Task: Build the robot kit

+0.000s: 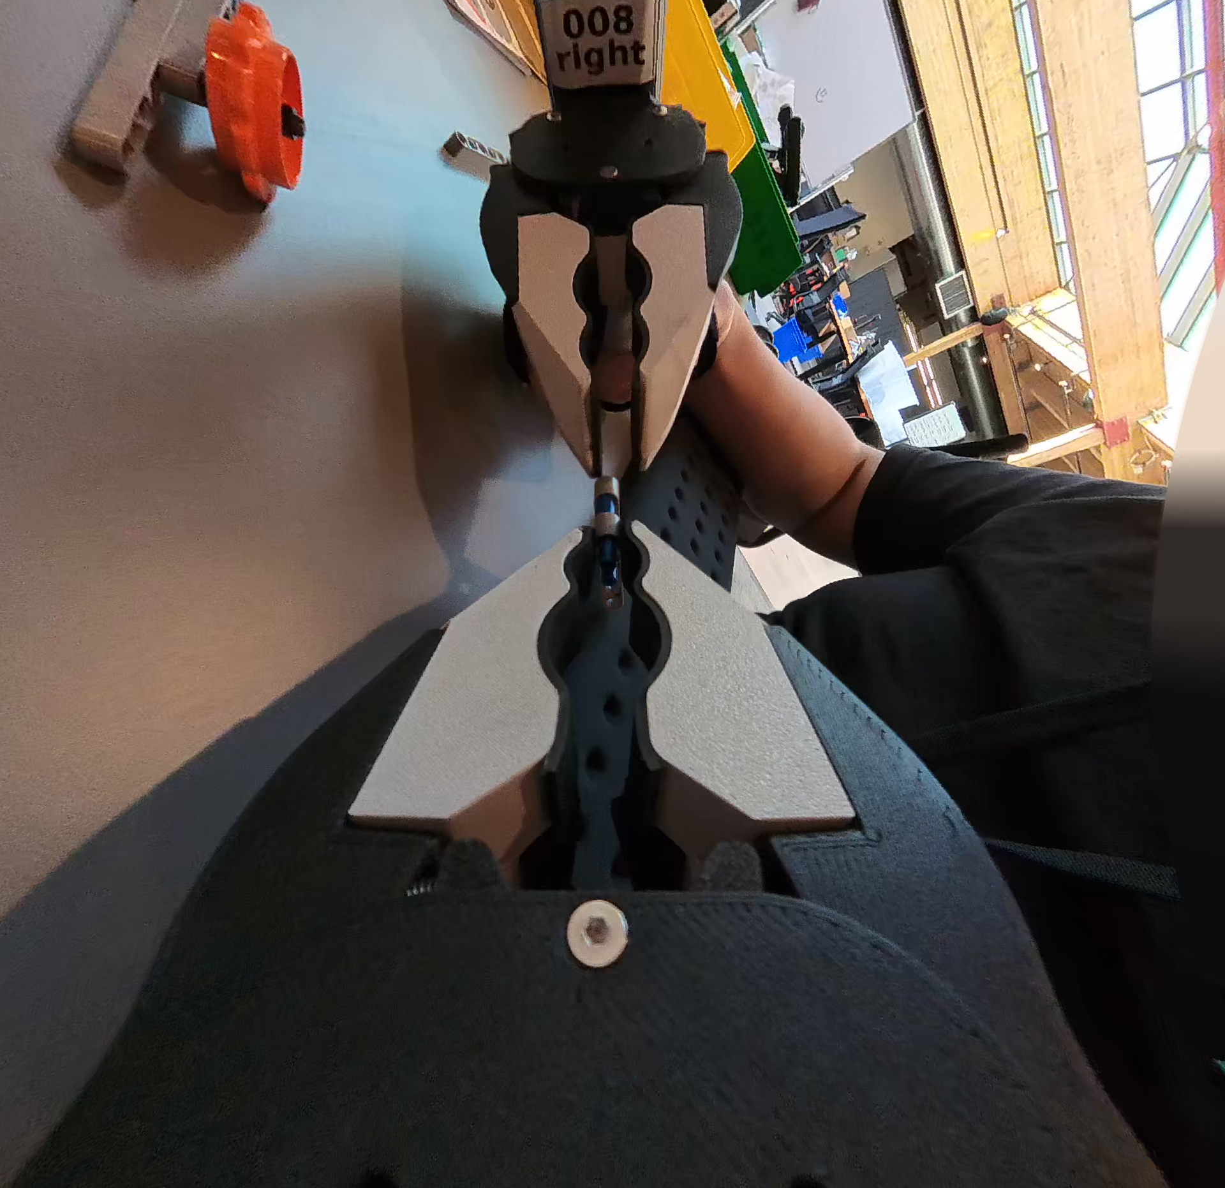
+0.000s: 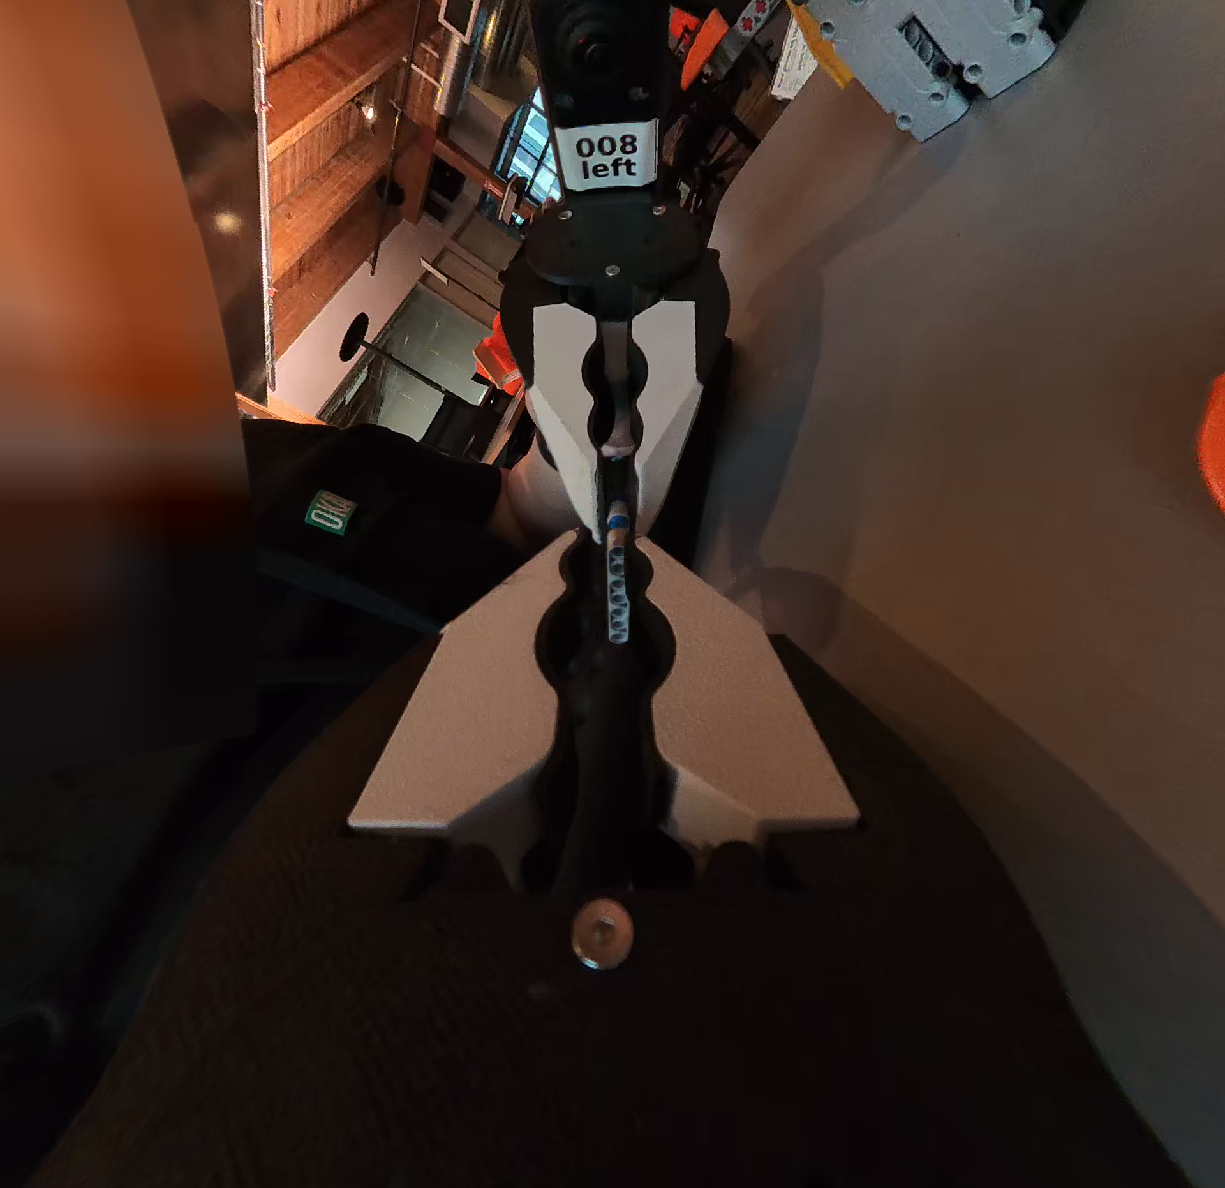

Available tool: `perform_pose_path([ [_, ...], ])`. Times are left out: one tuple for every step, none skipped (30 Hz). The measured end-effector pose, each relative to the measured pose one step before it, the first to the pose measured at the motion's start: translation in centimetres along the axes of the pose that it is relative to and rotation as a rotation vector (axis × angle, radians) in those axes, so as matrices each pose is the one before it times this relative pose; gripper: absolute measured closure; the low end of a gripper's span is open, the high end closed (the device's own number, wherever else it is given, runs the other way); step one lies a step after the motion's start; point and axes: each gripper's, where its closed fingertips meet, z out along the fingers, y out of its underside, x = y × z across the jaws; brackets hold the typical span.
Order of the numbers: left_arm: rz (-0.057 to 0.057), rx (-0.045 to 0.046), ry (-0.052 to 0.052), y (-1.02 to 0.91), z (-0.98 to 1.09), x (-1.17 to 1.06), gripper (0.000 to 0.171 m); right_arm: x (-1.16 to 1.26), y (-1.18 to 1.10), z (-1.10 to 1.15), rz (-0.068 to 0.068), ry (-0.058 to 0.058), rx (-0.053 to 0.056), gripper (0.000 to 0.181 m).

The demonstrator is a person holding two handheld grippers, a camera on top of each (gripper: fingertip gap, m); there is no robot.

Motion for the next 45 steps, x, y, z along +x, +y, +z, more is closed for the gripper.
perform_pose_path([
  [-0.0013, 0.00959, -0.0007, -0.123, -0.095, -0.033, 0.167, -0.003, 0.146, 0.015, -0.0023, 0.0048, -0.0041, 0.174],
  [-0.0009, 0.00355, -0.0001, -0.04, -0.056, -0.001, 0.167, 0.03, 0.138, 0.069, -0.0022, 0.0084, -0.0048, 0.17],
  [0.0, 0.00108, -0.0008, -0.009, -0.011, -0.014, 0.167, 0.096, -0.023, 0.029, -0.0036, 0.0113, 0.0045, 0.169],
  [0.0015, 0.00003, -0.0021, -0.001, 0.018, -0.011, 0.167, 0.075, -0.109, -0.007, -0.001, 0.0074, 0.0095, 0.17],
  [0.0019, 0.00089, -0.0011, -0.021, 0.0, 0.0, 0.167, 0.072, -0.08, -0.005, 0.0, 0.0059, 0.0073, 0.172],
  [-0.0003, 0.00147, 0.0018, -0.02, -0.02, 0.018, 0.167, 0.038, -0.023, 0.002, -0.0041, 0.0053, 0.0022, 0.174],
  [-0.0011, 0.00157, 0.0021, -0.027, -0.009, 0.015, 0.167, 0.023, 0.039, 0.014, -0.0036, 0.0041, -0.0019, 0.175],
  [0.0008, 0.00012, 0.0014, 0.004, -0.01, 0.027, 0.166, 0.024, 0.038, 0.041, -0.0007, 0.0025, -0.003, 0.174],
  [0.0022, -0.00115, 0.0006, 0.023, 0.011, 0.028, 0.166, 0.057, 0.063, 0.063, 0.0007, 0.0037, -0.0052, 0.173],
  [0.0027, -0.0008, 0.0006, 0.01, 0.021, 0.035, 0.166, 0.036, 0.072, 0.089, -0.001, 0.0033, -0.0061, 0.172],
  [0.0021, -0.00168, 0.0019, 0.023, 0.006, 0.042, 0.166, -0.021, 0.076, 0.1, -0.0036, 0.0013, -0.0055, 0.17],
  [0.0011, -0.00071, 0.0003, 0.007, 0.013, 0.013, 0.167, 0.007, 0.061, 0.081, -0.0029, 0.0024, -0.0048, 0.169],
  [0.0012, -0.00032, 0.0002, -0.004, 0.005, 0.004, 0.167, 0.031, -0.039, 0.044, 0.001, 0.0011, 0.0014, 0.17],
  [0.001, -0.00021, -0.0001, 0.002, 0.007, 0.007, 0.167, -0.023, -0.069, -0.005, 0.003, -0.0034, 0.0044, 0.171],
  [-0.0003, -0.00166, 0.0006, 0.023, 0.01, 0.004, 0.167, -0.086, 0.045, 0.003, -0.0018, -0.0057, -0.0029, 0.173],
  [0.0002, -0.00272, 0.0001, 0.032, 0.021, -0.004, 0.167, -0.045, 0.056, 0.012, -0.0056, -0.0002, -0.0036, 0.174],
  [0.0019, -0.00186, 0.002, 0.022, 0.014, 0.046, 0.167, -0.08, 0.044, 0.009, -0.0097, -0.0006, -0.0031, 0.174],
  [0.0027, -0.00004, 0.003, -0.003, 0.005, 0.06, 0.167, -0.097, 0.028, -0.01, -0.0104, -0.0015, -0.0007, 0.175],
  [0.0011, 0.00468, 0.0034, -0.069, -0.022, 0.045, 0.167, -0.068, -0.037, -0.006, -0.0063, -0.0012, 0.0025, 0.175],
  [0.0005, 0.01169, 0.0045, -0.158, -0.054, 0.061, 0.167, -0.066, -0.112, -0.043, -0.0058, -0.0022, 0.0079, 0.175],
  [0.001, 0.01377, 0.0055, -0.194, -0.094, 0.078, 0.166, -0.053, -0.141, -0.041, -0.0061, -0.0023, 0.0088, 0.175],
  [-0.0006, 0.01226, 0.0065, -0.166, -0.099, 0.074, 0.166, -0.022, -0.108, -0.03, -0.0066, 0.0005, 0.0059, 0.175],
  [-0.0027, 0.00947, 0.007, -0.126, -0.095, 0.068, 0.166, -0.008, -0.095, -0.016, -0.0091, 0.0022, 0.0048, 0.175],
  [-0.0033, 0.00666, 0.0059, -0.087, -0.072, 0.044, 0.166, -0.008, -0.02, 0.004, -0.0068, 0.0022, 0.0011, 0.175],
  [-0.0025, 0.00571, 0.0055, -0.079, -0.05, 0.05, 0.165, -0.02, 0.058, 0.028, -0.0018, -0.0008, -0.0038, 0.175],
  [-0.0014, 0.00596, 0.0046, -0.086, -0.051, 0.052, 0.164, -0.003, 0.041, 0.026, -0.001, -0.0001, -0.0025, 0.175],
  [-0.0011, 0.00806, 0.0027, -0.12, -0.057, 0.017, 0.163, 0.032, -0.032, 0.01, -0.0024, 0.0032, 0.0014, 0.175],
  [-0.0005, 0.00766, -0.001, -0.11, -0.07, -0.026, 0.165, 0.001, 0.013, 0.002, -0.0014, 0.0008, -0.0003, 0.175],
  [0.0012, 0.0018, -0.0037, -0.032, -0.01, -0.045, 0.166, -0.003, -0.008, 0.009, -0.0006, 0.0, 0.0, 0.175],
  [0.0026, -0.00222, -0.0089, 0.022, 0.021, -0.104, 0.167, 0.056, -0.059, 0.0, -0.0025, 0.0045, 0.0032, 0.175],
  [0.0046, -0.0046, -0.0099, 0.061, 0.033, -0.096, 0.167, 0.043, 0.015, 0.0, -0.0015, 0.0038, -0.0005, 0.175],
  [0.005, -0.00723, -0.0088, 0.096, 0.054, -0.074, 0.167, 0.008, 0.098, 0.026, -0.0004, 0.0003, -0.0067, 0.175],
  [0.0033, -0.00578, -0.0092, 0.09, 0.048, -0.085, 0.167, 0.066, 0.049, 0.015, -0.0018, 0.0056, -0.0029, 0.175],
  [0.0014, -0.00318, -0.0068, 0.051, 0.028, -0.074, 0.167, 0.048, 0.02, 0.005, -0.0023, 0.0052, -0.0002, 0.176],
  [-0.0003, -0.0036, -0.0031, 0.052, 0.026, -0.038, 0.167, -0.007, 0.135, 0.037, -0.0023, 0.0017, -0.0078, 0.176],
  [-0.0022, -0.0044, -0.0029, 0.064, 0.025, -0.058, 0.167, 0.032, 0.088, 0.03, -0.0023, 0.0037, -0.0063, 0.176],
  [-0.0019, 0.00228, 0.0007, -0.035, -0.013, 0.0, 0.167, 0.029, -0.019, 0.005, -0.001, 0.0021, 0.0009, 0.176],
  [-0.0016, 0.0034, 0.0041, -0.04, -0.023, 0.036, 0.167, -0.05, -0.043, -0.02, 0.0006, -0.0045, 0.0032, 0.176],
  [-0.0004, 0.00083, 0.0028, -0.009, -0.004, 0.041, 0.167, -0.033, -0.013, -0.022, 0.0011, -0.0026, 0.0002, 0.176],
  [-0.0007, 0.00217, 0.0027, -0.034, -0.014, 0.019, 0.167, -0.022, -0.048, -0.02, -0.0003, -0.0015, 0.0032, 0.176],
  [-0.0046, -0.00101, 0.0055, 0.014, 0.001, 0.023, 0.166, 0.002, -0.037, -0.021, 0.0001, 0.0, 0.0028, 0.176],
  [-0.0076, -0.00487, 0.0096, 0.064, 0.016, 0.061, 0.165, -0.019, -0.003, -0.015, 0.0001, -0.0012, 0.0006, 0.176],
  [-0.0087, -0.0016, 0.0082, 0.021, -0.011, 0.039, 0.163, 0.035, -0.008, -0.02, -0.0004, 0.0035, 0.0012, 0.176],
  [-0.0049, 0.0004, 0.0001, 0.021, -0.006, -0.034, 0.164, 0.016, -0.061, -0.029, -0.0011, 0.002, 0.0045, 0.176],
  [0.0066, 0.00056, -0.0071, 0.026, 0.004, -0.037, 0.165, -0.005, -0.032, -0.034, -0.0009, 0.0005, 0.0033, 0.176],
])
